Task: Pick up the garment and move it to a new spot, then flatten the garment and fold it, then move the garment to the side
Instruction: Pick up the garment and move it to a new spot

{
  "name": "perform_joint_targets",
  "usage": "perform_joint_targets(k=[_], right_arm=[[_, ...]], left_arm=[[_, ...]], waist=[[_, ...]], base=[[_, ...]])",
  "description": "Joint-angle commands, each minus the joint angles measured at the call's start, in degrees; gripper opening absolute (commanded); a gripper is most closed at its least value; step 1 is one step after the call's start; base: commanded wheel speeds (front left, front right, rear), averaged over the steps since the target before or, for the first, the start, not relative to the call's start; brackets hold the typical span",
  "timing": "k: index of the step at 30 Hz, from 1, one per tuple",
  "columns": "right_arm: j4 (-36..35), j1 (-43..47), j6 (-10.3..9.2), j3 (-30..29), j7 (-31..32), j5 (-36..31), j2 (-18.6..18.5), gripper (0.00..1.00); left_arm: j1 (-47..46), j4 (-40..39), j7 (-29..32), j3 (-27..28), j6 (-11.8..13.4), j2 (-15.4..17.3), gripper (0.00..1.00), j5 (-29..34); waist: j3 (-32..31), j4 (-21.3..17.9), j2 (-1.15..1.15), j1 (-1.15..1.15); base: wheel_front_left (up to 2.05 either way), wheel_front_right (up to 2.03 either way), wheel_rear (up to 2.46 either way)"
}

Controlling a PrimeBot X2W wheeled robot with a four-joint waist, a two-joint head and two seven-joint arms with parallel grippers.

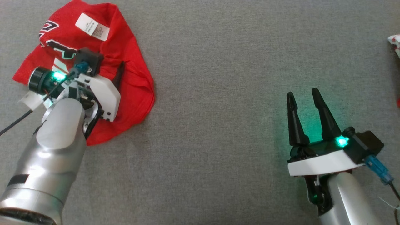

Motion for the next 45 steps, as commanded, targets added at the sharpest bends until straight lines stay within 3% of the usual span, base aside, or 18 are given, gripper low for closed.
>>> perform_joint_targets(k=[1,6,7,9,18,24,31,39,45], right_arm=[[-1.9,-1.3,-0.05,1.3,-0.6,0.4,-0.1,1.00],[-1.7,-1.7,-0.05,1.5,-0.6,0.6,-0.1,1.00],[-1.7,-1.8,-0.05,1.5,-0.6,0.6,-0.1,1.00],[-1.5,-1.9,-0.05,1.5,-0.6,0.7,-0.1,1.00],[-0.6,-1.3,-0.05,1.7,-0.6,2.4,-0.1,1.00],[-0.5,-0.6,-0.05,1.7,-0.6,3.9,-0.1,1.00],[-0.7,-0.2,-0.05,2.3,-0.6,6.1,-0.1,1.00],[-1.8,-1.5,-0.05,3.3,-0.6,8.9,-0.1,1.00],[-2.2,-2.7,-0.05,4.3,-0.6,11.1,-0.1,1.00]], left_arm=[[-2.7,-0.7,-0.7,1.4,0.1,2.8,1.00,0.6],[-4.2,2.3,-1.9,0.2,0.3,2.0,1.00,1.1],[-4.4,2.8,-2.2,0.0,0.2,1.9,0.43,1.0],[-4.9,3.3,-3.6,-0.2,0.2,1.5,0.00,0.7],[-6.7,2.1,-11.9,-0.4,0.2,1.7,0.00,-0.1],[-8.3,-2.9,-13.8,-1.3,0.1,1.7,0.00,-1.8],[-11.3,-15.0,-10.4,-5.1,0.1,3.2,0.00,-5.6],[-15.1,-26.5,-4.8,-9.3,0.1,4.7,0.00,-6.4],[-17.6,-25.7,-2.2,-12.2,0.1,3.7,0.00,-6.5]], waist=[[0.0,-0.1,0.00,-0.01],[0.0,-0.4,0.00,-0.01],[0.0,-0.4,0.00,-0.01],[-0.1,-0.6,0.00,-0.01],[-4.4,-1.7,0.00,-0.01],[-7.5,-3.1,0.00,-0.01],[-8.9,-7.1,0.00,-0.01],[-5.8,-14.4,0.00,-0.01],[-3.2,-19.5,0.00,-0.01]], base=[[0.00,0.00,0.00],[0.00,0.00,0.00],[0.00,0.00,0.00],[0.00,0.00,0.00],[0.00,0.00,0.00],[0.00,0.00,0.00],[0.00,0.00,0.00],[0.00,0.00,0.00],[0.00,0.00,0.00]])
